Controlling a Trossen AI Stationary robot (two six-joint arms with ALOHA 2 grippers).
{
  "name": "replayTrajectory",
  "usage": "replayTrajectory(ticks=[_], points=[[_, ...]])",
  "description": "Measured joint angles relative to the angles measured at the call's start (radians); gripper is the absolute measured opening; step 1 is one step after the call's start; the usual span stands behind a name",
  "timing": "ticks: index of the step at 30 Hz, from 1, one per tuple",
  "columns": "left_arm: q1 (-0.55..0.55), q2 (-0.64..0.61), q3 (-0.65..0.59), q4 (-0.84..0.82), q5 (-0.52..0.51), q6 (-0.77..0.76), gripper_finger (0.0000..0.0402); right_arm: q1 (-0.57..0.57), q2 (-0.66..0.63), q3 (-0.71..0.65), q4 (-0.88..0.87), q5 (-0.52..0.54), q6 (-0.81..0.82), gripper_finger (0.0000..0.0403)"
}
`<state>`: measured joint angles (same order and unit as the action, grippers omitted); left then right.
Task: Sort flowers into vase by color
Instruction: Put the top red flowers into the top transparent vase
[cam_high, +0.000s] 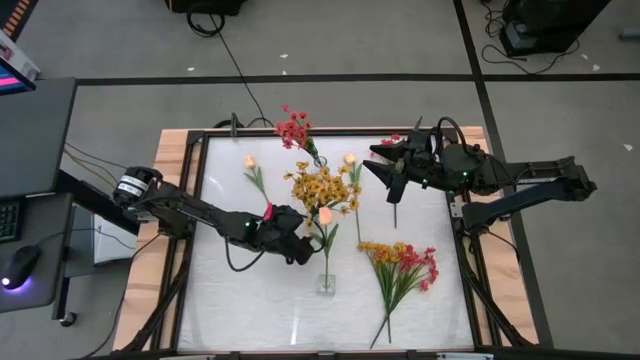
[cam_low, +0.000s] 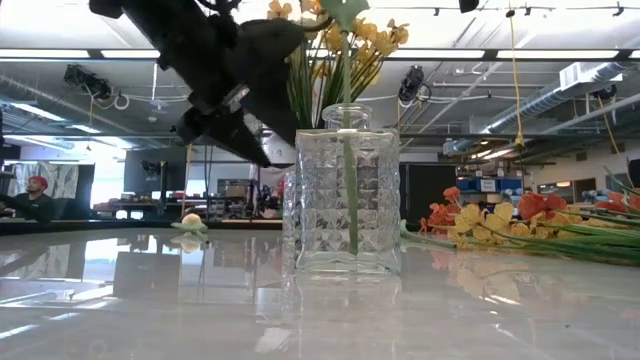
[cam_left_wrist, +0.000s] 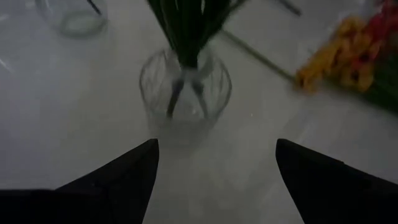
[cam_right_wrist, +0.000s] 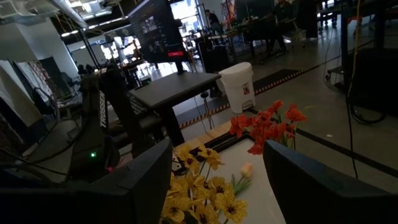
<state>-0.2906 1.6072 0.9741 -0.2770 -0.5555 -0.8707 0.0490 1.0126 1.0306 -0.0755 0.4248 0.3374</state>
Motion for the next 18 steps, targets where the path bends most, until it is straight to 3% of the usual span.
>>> replayTrajectory(ticks=[7,13,18], points=[[-0.018,-0.017,0.0,-0.128,0.072,-0.073,0.0327,0.0,0.0,0.0,0.0,0.0,0.0,0.0261],[-0.027,-0.033,0.0,-0.21,0.202,-0.104,0.0327,0.0,0.0,0.0,0.0,0.0,0.0,0.0261],[-0.042,-0.032,0.0,-0.228,0.227,-0.18,0.0327,0.0,0.0,0.0,0.0,0.0,0.0,0.0261]])
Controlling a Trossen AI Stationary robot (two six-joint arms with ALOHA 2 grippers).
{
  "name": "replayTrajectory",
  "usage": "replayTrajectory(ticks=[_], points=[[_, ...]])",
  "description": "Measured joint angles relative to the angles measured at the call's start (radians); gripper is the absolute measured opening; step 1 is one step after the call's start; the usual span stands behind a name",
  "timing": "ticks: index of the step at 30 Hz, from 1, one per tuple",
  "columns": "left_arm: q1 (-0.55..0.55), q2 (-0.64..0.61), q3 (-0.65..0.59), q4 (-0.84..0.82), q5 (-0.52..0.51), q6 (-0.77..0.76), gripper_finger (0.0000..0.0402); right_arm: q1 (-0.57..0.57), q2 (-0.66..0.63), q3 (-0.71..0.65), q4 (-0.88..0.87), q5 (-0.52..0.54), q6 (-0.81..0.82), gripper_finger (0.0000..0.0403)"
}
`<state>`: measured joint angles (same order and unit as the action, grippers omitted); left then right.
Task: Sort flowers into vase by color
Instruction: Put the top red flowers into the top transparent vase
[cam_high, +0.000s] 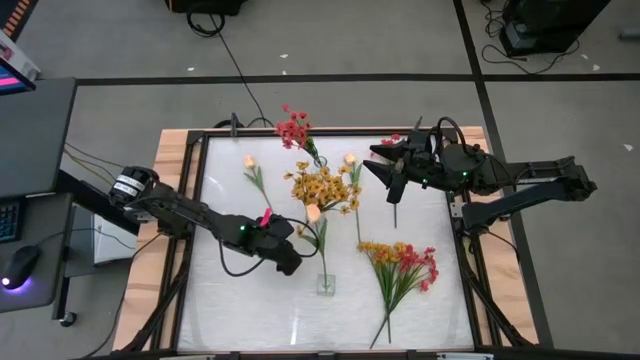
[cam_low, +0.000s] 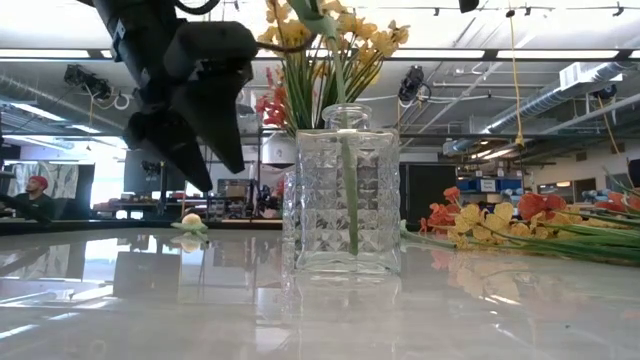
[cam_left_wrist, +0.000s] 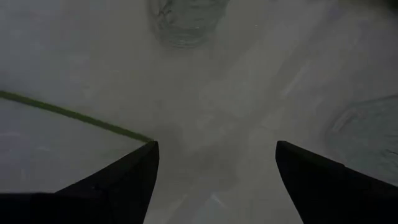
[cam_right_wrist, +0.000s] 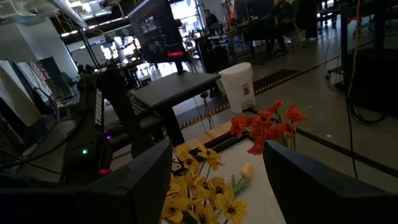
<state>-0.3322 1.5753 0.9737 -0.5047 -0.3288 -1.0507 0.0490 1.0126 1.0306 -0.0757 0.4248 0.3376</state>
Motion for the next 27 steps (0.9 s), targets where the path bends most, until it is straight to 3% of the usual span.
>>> replayTrajectory(ticks=[10,21,27], points=[[0.015,0.0,0.039,0.039,-0.027,0.014,0.0327,0.0,0.0,0.0,0.0,0.0,0.0,0.0261],[0.027,-0.137,0.049,-0.197,-0.106,0.022,0.0327,0.0,0.0,0.0,0.001,0.0,0.0,0.0261],[0.027,-0.215,0.049,-0.217,-0.126,0.022,0.0327,0.0,0.0,0.0,0.008,0.0,0.0,0.0261]])
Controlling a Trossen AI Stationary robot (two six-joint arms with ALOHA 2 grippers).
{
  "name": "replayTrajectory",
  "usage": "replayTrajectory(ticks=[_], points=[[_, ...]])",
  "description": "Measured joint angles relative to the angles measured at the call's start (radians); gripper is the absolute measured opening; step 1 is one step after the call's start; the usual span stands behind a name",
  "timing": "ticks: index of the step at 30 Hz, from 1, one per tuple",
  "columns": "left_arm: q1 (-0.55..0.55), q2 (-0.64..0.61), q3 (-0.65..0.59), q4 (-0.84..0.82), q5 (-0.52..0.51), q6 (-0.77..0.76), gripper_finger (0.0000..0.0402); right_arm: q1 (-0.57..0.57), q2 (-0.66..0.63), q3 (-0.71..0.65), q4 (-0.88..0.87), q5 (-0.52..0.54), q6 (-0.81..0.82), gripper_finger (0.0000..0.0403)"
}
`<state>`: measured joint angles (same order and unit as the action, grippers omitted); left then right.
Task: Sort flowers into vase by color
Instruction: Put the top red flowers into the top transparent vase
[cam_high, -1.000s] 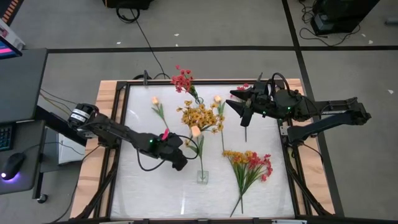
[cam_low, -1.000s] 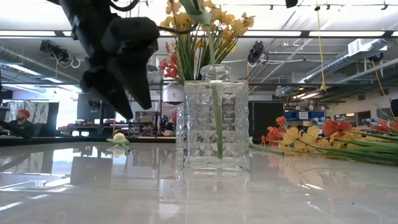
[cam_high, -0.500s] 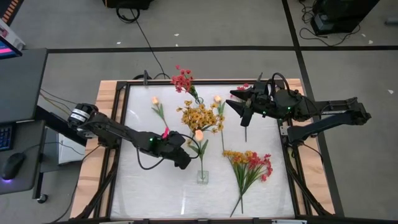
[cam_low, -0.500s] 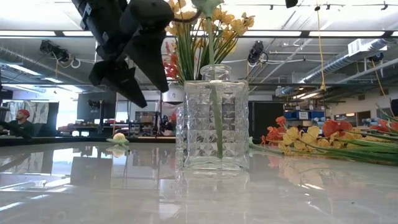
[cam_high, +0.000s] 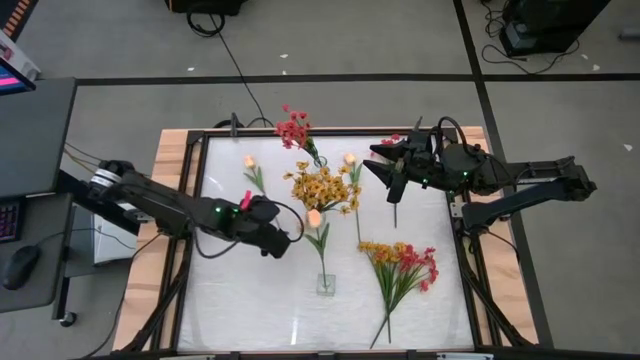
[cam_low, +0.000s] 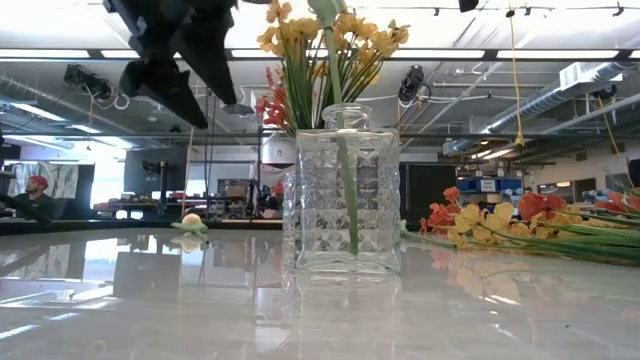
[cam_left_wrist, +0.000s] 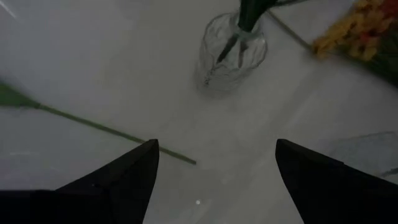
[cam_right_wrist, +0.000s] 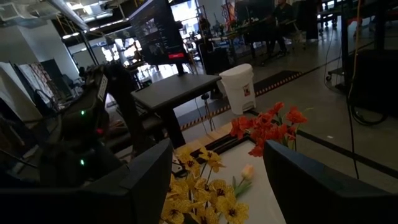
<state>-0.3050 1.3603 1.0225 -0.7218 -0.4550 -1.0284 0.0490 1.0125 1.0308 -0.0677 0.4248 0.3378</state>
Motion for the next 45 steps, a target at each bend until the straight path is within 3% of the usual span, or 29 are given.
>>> replayTrajectory(ticks=[8,18,31,45], points=[[0.002,-0.08,0.0,-0.061,-0.018,0.0,0.0327,0.0,0.0,0.0,0.0,0.0,0.0,0.0261],[-0.056,-0.21,0.0,-0.355,-0.018,-0.022,0.0327,0.0,0.0,0.0,0.007,0.0,0.0,0.0261],[-0.149,-0.355,-0.001,-0.857,-0.032,-0.439,0.0327,0.0,0.0,0.0,0.007,0.0,0.0,0.0261],[-0.166,-0.378,-0.01,-0.826,-0.093,-0.365,0.0327,0.0,0.0,0.0,0.015,0.0,0.0,0.0261]])
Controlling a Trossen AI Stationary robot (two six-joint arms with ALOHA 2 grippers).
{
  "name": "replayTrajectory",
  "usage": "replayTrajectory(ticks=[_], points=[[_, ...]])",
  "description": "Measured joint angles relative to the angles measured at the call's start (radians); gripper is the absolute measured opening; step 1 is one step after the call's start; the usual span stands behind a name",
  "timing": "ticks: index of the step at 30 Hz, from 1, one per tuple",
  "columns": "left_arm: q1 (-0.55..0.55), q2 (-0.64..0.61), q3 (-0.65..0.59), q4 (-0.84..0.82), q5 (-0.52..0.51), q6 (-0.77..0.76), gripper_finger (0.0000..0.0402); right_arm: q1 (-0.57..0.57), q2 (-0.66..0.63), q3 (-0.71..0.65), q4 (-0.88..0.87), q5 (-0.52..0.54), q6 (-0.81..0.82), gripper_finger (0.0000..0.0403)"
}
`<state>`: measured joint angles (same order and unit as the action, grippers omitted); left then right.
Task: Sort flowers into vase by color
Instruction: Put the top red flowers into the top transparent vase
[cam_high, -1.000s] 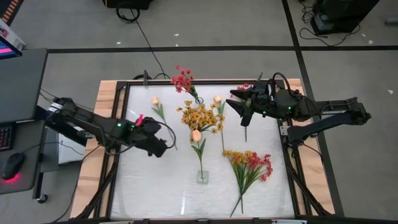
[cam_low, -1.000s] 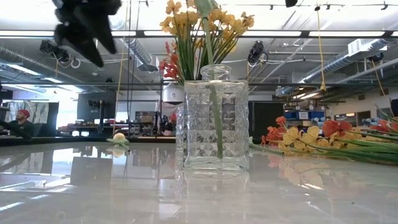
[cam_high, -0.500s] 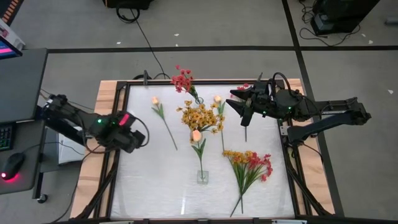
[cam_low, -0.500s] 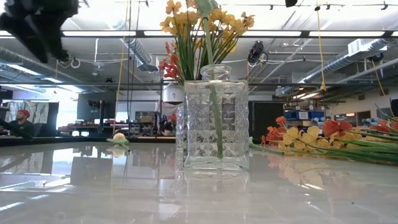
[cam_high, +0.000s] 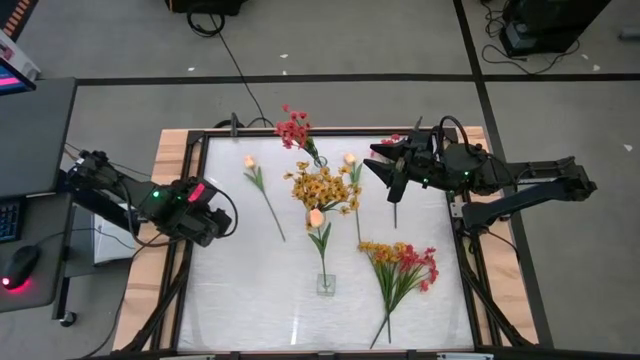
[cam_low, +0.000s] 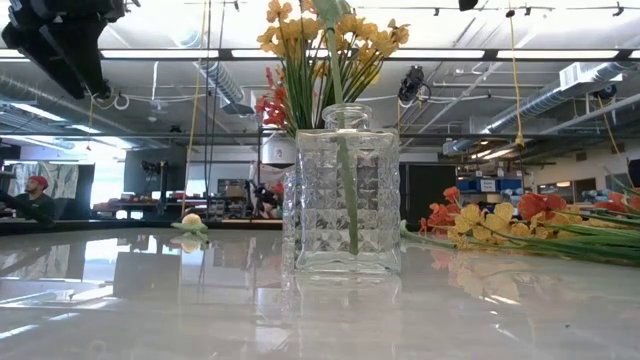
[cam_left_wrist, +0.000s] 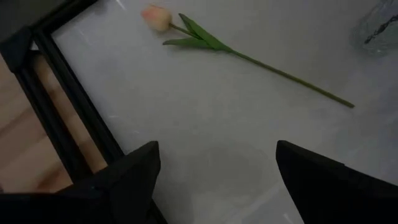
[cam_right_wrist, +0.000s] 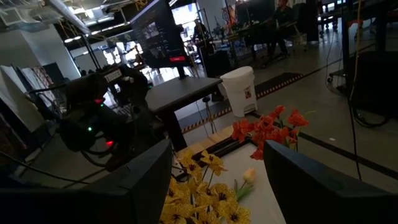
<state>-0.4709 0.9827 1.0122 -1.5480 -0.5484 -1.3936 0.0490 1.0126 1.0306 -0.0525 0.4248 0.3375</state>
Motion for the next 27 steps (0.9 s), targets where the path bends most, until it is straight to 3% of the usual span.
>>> replayTrajectory(ticks=[18,27], points=[[0.0,0.001,0.0,0.11,-0.009,-0.012,0.0327,0.0,0.0,0.0,0.023,-0.01,0.0,0.0261],[-0.016,0.001,0.0,0.514,-0.192,0.153,0.0327,0.0,0.0,0.0,0.035,0.001,0.0,0.0261]])
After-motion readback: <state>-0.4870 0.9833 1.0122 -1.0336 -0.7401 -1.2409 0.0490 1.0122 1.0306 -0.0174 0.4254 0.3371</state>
